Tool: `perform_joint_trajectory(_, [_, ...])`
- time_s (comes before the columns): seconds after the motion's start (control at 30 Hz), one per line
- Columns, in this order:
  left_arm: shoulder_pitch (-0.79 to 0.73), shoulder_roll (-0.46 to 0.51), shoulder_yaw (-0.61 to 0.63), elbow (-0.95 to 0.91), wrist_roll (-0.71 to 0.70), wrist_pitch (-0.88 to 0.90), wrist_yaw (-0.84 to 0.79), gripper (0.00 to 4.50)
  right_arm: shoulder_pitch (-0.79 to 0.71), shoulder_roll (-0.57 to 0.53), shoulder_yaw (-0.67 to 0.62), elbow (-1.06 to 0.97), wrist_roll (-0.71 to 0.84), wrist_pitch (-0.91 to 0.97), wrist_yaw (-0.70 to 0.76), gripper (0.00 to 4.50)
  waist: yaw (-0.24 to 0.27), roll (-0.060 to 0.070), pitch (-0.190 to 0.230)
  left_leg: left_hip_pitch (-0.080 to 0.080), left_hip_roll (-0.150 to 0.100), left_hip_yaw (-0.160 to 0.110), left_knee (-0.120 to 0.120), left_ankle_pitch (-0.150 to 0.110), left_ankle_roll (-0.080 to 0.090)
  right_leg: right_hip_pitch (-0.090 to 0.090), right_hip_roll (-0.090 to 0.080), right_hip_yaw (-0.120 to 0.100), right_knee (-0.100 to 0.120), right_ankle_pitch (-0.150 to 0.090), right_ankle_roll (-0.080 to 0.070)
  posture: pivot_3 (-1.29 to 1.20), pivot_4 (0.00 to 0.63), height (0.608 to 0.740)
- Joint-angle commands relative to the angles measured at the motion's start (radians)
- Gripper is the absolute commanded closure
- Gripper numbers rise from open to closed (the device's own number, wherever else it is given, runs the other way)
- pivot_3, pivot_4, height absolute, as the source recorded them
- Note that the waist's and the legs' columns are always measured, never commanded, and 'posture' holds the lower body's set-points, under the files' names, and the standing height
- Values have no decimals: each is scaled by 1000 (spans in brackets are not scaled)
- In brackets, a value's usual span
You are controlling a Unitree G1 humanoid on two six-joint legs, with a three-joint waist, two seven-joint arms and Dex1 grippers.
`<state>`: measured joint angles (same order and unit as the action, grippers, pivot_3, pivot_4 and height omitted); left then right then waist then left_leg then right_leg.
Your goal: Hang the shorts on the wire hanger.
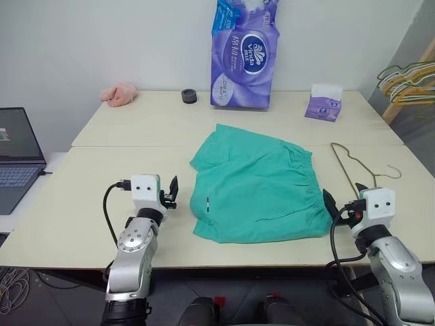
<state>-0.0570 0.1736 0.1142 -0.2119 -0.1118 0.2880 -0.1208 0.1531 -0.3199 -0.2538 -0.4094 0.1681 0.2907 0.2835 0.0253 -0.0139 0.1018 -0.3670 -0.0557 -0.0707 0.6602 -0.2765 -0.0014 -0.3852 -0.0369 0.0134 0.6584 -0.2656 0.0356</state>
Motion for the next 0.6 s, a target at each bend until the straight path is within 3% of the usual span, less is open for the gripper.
perform_joint_trajectory(0.03, [-24, 4, -4, -21, -2, -17, -8, 1830, -14, -9, -21, -36, 9, -29, -2, 17, 0, 0, 0, 0, 0, 0, 0, 0, 0, 0, 0, 0, 0, 0, 0, 24, 58, 740])
perform_joint_trajectory(0.27, [-12, 26, 2, -36, -17, -28, -55, 1830, -3, -11, -23, -49, 18, -30, 3, 17, -1, 0, 0, 0, 0, 0, 0, 0, 0, 0, 0, 0, 0, 0, 0, 14, 59, 740])
perform_joint_trajectory(0.47, [29, 119, 10, -79, -193, -76, -335, 1830, 10, -38, -14, -82, 62, 5, 49, 17, -3, 0, 0, 0, 0, 0, -1, 0, 0, -1, 0, 0, 0, 0, 0, -1, 56, 740])
perform_joint_trajectory(0.6, [48, 258, -26, -95, -279, -36, -564, 967, 47, -97, 31, -120, 48, -7, 121, 0, -7, 1, 0, 0, 1, 1, -1, 0, 0, -1, 0, 0, 0, -1, -2, -18, 57, 740])
